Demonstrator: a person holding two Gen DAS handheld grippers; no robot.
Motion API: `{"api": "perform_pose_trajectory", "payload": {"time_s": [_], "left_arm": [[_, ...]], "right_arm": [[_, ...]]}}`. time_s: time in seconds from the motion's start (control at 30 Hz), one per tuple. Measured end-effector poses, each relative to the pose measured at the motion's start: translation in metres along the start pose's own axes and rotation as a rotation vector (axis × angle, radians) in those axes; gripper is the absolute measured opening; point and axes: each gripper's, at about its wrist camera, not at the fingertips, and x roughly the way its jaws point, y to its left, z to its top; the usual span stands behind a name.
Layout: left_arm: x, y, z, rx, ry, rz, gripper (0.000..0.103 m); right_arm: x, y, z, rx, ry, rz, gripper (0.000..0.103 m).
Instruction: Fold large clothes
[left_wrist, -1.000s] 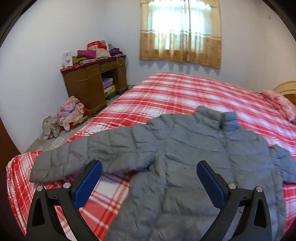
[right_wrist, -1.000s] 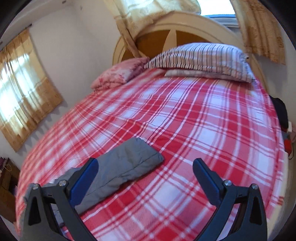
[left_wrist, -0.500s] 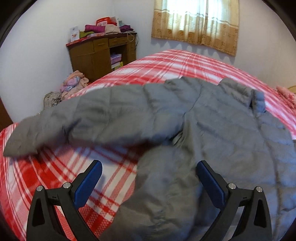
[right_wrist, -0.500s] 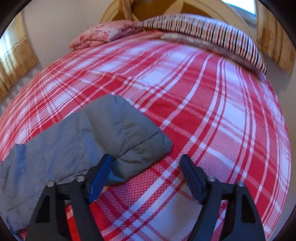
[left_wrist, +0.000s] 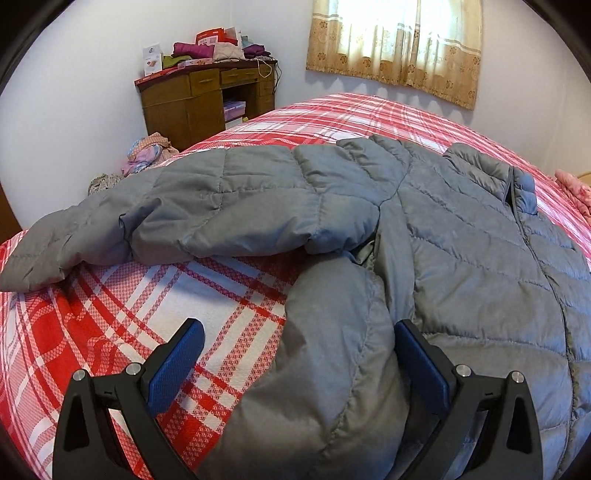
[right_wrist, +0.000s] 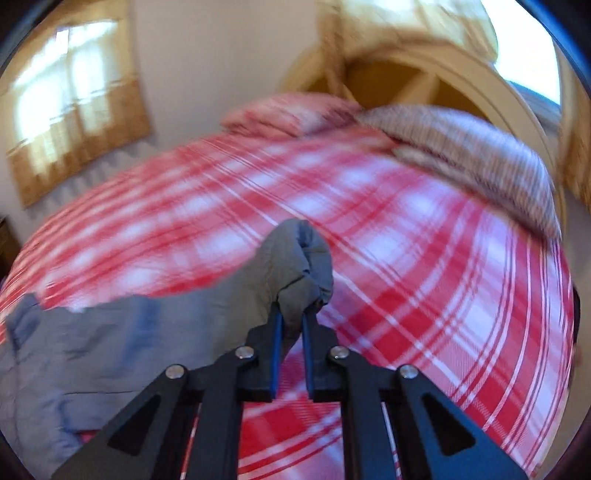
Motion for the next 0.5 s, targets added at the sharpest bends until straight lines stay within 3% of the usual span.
{"api": "perform_pose_trajectory", "payload": {"time_s": [0.23, 0.4, 0.5], "left_arm": [[-0.001, 0.001, -0.002, -0.005, -0.009, -0.012, 0.102], [-0.003, 0.003, -0.003, -0.01, -0.016, -0.023, 0.102], [-0.006, 0.007, -0.006, -0.011, -0.023, -0.033, 0.102]], "right_arm": [[-0.086, 0.125, 0.01, -0.169, -0.119, 0.252, 0.013], [-0.113, 0.23, -0.023, -0.284, -0.09, 0.47, 0.012], [-0.109, 0.276, -0.045, -0.308, -0.05, 0.556, 0.012]]}}
